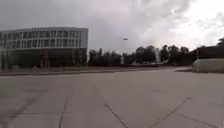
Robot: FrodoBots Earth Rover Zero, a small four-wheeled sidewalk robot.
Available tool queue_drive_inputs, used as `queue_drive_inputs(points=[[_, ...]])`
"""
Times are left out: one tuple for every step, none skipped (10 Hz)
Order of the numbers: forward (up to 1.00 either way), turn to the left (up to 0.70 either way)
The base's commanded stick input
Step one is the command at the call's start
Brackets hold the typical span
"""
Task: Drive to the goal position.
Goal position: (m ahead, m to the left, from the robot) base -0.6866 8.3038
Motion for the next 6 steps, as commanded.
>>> queue_drive_inputs(points=[[0.70,0.34],[0.70,0.34],[0.70,0.34],[0.70,0.34],[0.70,0.34],[0.70,0.34]])
